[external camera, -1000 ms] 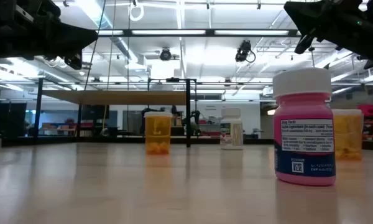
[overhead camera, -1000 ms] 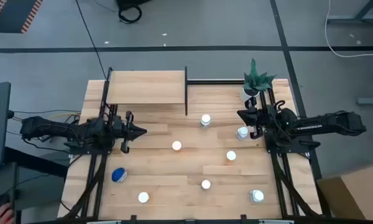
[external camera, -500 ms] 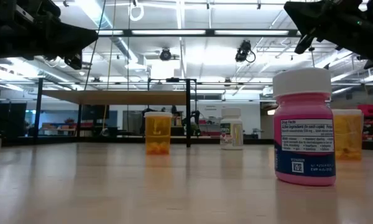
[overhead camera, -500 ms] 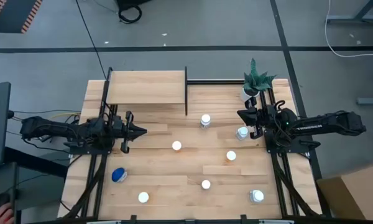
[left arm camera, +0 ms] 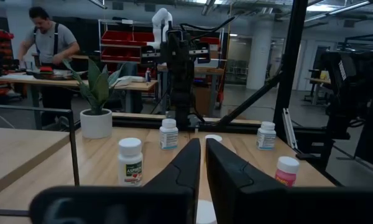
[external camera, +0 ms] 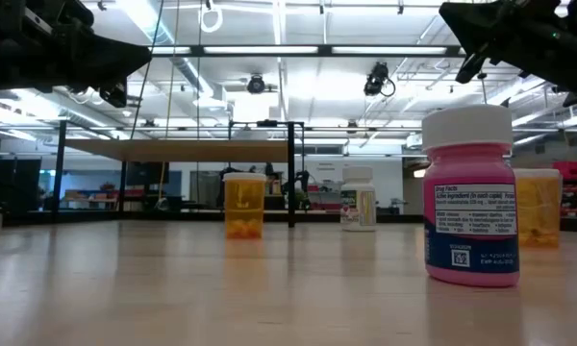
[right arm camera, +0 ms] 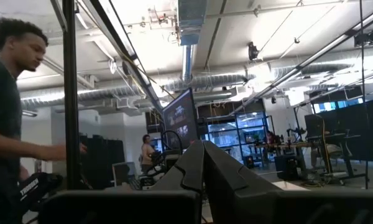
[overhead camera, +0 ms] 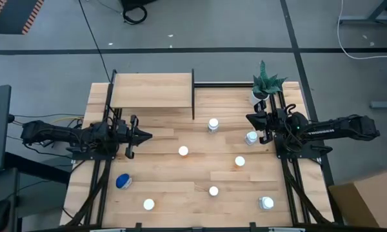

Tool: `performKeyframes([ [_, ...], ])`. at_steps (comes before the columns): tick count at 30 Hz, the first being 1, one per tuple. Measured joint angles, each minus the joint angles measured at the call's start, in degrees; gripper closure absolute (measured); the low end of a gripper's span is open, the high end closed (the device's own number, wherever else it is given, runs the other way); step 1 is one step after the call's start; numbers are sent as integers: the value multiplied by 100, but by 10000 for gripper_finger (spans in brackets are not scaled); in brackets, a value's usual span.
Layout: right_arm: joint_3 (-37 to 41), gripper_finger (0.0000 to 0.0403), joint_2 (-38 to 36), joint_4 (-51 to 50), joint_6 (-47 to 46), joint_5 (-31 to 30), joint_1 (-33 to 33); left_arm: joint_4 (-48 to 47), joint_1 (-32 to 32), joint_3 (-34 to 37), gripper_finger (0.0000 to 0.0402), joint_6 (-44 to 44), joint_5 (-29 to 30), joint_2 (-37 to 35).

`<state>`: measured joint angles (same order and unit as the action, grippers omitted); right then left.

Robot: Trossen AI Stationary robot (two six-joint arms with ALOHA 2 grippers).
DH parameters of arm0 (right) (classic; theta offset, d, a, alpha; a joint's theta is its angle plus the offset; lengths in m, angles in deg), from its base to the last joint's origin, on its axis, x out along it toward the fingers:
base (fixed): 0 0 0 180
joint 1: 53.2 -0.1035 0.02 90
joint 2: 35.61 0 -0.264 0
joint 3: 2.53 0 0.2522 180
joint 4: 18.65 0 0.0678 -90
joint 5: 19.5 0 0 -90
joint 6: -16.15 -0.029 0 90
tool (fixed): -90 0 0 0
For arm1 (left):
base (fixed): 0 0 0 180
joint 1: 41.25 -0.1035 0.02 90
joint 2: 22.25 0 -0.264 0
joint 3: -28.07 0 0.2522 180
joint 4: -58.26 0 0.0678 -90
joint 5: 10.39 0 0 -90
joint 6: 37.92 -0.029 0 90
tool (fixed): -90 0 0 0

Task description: Pick and place medicine bottles onto shelf by color

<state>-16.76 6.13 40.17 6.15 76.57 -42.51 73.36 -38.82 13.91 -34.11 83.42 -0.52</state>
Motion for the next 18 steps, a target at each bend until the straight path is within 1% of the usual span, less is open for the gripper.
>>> performKeyframes([
  [12,0,386,-2,0,-1,1,0,0,0,-1,376,1,0,1],
  [18,0,386,0,2,-1,1,0,-1,0,1,371,-1,0,-1],
])
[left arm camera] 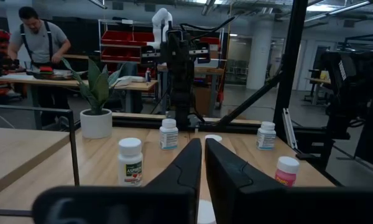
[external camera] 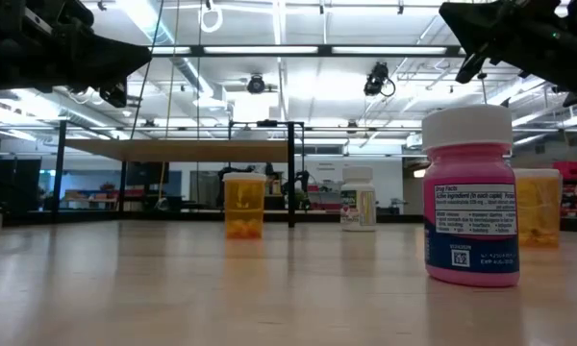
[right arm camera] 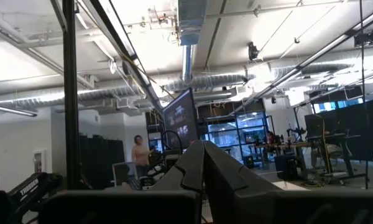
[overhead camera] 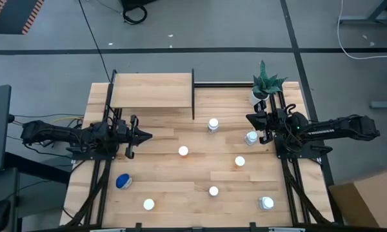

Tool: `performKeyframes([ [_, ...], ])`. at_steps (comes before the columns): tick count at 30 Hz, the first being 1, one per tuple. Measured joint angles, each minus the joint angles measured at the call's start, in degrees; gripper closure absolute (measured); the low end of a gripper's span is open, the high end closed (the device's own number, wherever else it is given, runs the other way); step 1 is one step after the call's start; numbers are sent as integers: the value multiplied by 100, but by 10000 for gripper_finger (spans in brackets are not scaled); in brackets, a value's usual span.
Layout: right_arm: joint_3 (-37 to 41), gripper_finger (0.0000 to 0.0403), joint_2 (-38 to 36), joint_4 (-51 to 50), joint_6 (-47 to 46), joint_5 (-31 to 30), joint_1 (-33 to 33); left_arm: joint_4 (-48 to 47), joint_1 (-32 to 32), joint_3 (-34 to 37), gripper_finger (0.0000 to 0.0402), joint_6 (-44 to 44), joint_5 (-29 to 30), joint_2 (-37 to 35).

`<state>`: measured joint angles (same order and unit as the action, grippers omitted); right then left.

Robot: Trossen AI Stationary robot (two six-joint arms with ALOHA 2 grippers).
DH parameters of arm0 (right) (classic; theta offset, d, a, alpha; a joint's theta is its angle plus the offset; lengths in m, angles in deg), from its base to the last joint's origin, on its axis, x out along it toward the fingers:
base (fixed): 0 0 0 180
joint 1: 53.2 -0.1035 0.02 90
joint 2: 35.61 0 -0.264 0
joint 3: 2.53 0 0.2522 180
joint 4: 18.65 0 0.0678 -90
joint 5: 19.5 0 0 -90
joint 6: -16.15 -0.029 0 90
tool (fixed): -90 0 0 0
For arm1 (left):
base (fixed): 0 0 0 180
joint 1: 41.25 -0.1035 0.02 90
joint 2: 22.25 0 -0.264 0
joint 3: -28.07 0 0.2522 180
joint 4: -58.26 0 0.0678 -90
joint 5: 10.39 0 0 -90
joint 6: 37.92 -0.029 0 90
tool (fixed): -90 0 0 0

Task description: Pick and place medicine bottles onto shelf by color

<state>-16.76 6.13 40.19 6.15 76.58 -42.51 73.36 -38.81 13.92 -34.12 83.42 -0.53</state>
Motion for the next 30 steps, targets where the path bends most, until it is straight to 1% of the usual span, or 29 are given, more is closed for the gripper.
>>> performKeyframes([
  [5,0,386,0,-1,0,0,1,8,0,-1,366,0,-1,1],
  [12,0,386,-2,0,0,0,-1,548,-96,-16,374,81,198,-1],
  [15,0,386,-2,0,0,1,-1,465,-239,-327,376,334,302,18],
  [18,0,386,-2,0,0,-1,-1,486,-324,-947,374,395,308,81],
  [20,0,386,-2,0,91,-1,0,185,-381,-1476,371,158,303,216],
  [22,0,386,-2,23,430,-6,5,-231,-430,-2154,368,-38,303,403],
  [24,0,386,-2,98,636,-23,5,-925,-473,-2867,366,-116,304,607],
  [28,-66,386,-2,100,701,-124,51,-2492,-496,-4351,367,-171,304,1227],
  [30,-141,386,-3,163,704,-176,57,-3061,-496,-5075,370,-272,302,1569],
])
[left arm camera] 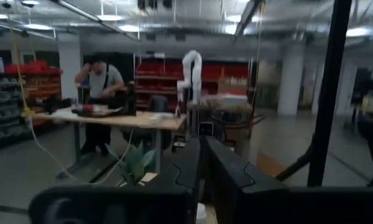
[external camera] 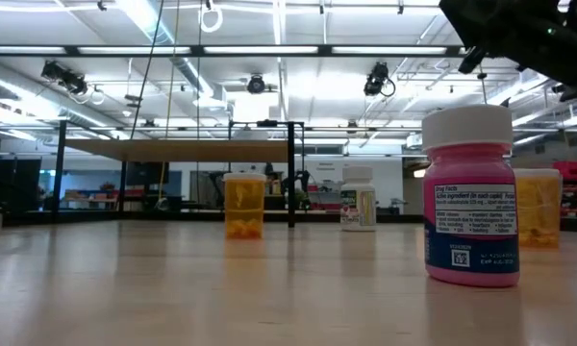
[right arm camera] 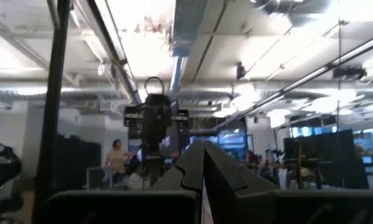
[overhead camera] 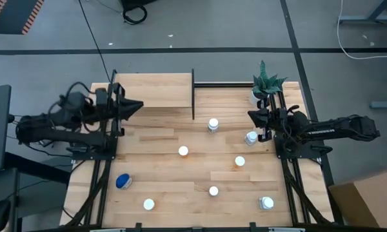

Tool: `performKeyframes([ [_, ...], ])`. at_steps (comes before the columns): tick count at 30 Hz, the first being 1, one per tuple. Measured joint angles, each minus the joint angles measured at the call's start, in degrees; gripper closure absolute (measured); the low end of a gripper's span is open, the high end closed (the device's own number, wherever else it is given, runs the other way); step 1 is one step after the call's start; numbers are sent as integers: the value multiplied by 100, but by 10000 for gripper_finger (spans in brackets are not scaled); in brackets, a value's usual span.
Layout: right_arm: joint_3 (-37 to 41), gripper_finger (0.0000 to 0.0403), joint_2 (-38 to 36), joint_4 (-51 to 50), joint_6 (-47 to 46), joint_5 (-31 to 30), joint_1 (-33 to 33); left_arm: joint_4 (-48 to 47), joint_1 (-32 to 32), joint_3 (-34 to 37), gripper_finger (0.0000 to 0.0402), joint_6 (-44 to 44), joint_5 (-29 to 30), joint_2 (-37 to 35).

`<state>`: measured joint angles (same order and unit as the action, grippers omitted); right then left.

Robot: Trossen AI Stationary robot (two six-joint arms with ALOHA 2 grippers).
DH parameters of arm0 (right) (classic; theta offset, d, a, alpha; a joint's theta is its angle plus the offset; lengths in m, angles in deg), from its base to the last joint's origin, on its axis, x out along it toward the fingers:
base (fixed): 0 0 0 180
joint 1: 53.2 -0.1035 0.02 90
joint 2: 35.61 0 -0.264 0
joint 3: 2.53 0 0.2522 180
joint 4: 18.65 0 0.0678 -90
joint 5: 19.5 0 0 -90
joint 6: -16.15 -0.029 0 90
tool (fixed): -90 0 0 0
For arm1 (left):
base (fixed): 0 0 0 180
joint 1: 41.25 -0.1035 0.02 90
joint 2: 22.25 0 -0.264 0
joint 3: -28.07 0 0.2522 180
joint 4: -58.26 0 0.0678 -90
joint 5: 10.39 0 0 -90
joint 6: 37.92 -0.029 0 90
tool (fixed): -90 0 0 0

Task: Pick and place medicine bottles onto shelf by color
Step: Put the top left orange pill bottle on the shelf

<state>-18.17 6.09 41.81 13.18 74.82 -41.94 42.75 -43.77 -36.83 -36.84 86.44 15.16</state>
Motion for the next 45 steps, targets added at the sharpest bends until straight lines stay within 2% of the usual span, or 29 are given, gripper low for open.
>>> performKeyframes([
  [5,-350,386,20,-67,-42,-7,2,-1163,0,-1465,375,0,0,701],
  [8,-743,386,121,-346,-28,-159,62,-1174,0,-2004,376,9,1,958],
  [11,-1431,386,232,-1176,-494,-172,111,-1168,0,-2365,373,130,0,1094],
  [16,-2998,386,633,-3886,-1007,136,94,-1234,0,-2509,367,239,0,1067],
  [18,-3671,386,831,-4634,-1156,248,95,-1238,0,-2509,365,263,0,1012],
  [22,-4892,386,1306,-4902,-1593,262,95,-1179,0,-2509,368,604,0,995],
  [26,-5991,386,1583,-5053,-1719,493,97,-1239,2,-2509,373,1442,-6,985],
  [32,-6926,386,1950,-7083,-1469,494,136,-1258,2,-2509,368,2194,-4,981],
  [34,-7023,386,2123,-7010,-1505,472,141,-1259,11,-2509,365,2277,-4,982],
  [39,-7133,386,2547,-5713,-1886,182,100,-1330,13,-2509,369,2241,-6,982],
  [45,-7113,386,2947,-4472,-2261,140,46,-1330,11,-2509,378,2273,-4,973],
])
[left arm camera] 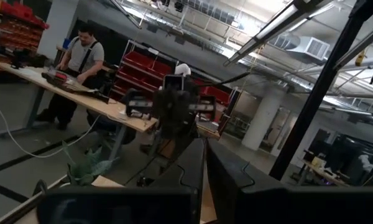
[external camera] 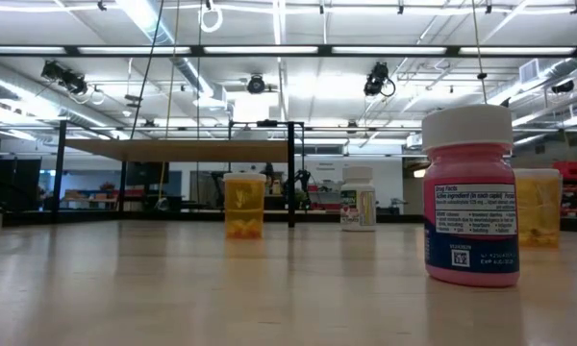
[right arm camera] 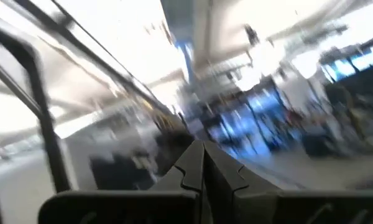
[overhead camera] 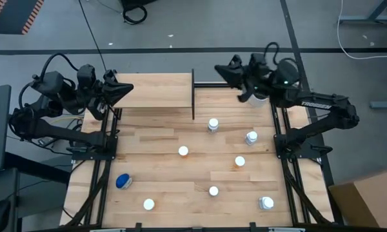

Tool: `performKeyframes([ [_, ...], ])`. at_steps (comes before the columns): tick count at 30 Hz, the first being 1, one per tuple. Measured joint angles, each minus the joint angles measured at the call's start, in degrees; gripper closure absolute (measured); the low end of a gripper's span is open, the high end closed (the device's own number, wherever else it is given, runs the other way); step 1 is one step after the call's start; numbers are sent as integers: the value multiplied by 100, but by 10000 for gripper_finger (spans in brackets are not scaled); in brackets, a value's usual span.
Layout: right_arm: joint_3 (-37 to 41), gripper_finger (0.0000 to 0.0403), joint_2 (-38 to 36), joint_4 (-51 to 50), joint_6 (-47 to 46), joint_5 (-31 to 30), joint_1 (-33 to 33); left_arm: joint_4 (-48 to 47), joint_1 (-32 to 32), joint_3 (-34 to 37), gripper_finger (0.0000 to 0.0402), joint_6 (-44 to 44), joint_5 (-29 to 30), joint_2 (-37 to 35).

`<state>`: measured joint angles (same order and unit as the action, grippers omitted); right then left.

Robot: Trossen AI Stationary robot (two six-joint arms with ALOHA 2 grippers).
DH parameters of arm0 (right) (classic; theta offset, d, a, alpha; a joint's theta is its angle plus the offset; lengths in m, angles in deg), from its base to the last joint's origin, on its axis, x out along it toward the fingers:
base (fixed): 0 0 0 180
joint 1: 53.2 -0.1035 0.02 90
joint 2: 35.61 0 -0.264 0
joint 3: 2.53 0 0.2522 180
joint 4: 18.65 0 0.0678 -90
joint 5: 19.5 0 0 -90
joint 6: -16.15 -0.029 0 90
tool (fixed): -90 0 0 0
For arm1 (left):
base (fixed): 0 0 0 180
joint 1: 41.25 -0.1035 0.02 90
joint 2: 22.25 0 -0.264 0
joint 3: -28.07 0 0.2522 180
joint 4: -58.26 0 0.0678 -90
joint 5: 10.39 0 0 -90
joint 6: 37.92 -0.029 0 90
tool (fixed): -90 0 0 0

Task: Pick and place medicine bottles onto shelf by color
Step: Put the top left orange pill bottle on the shelf

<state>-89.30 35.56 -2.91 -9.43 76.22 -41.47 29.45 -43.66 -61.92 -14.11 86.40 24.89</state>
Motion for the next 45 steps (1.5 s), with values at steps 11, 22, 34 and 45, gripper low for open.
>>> performKeyframes([
  [11,-5,386,-52,744,-493,85,14,20,1,0,373,-338,2,108],
  [22,-5,386,-45,-1006,45,207,16,3,6,0,376,-459,4,282],
  [34,2,385,-45,-4996,194,366,5,-1895,-4,0,330,-316,257,395],
  [45,2,385,-45,-5908,109,161,-23,-3437,2,0,257,-34,241,658],
])
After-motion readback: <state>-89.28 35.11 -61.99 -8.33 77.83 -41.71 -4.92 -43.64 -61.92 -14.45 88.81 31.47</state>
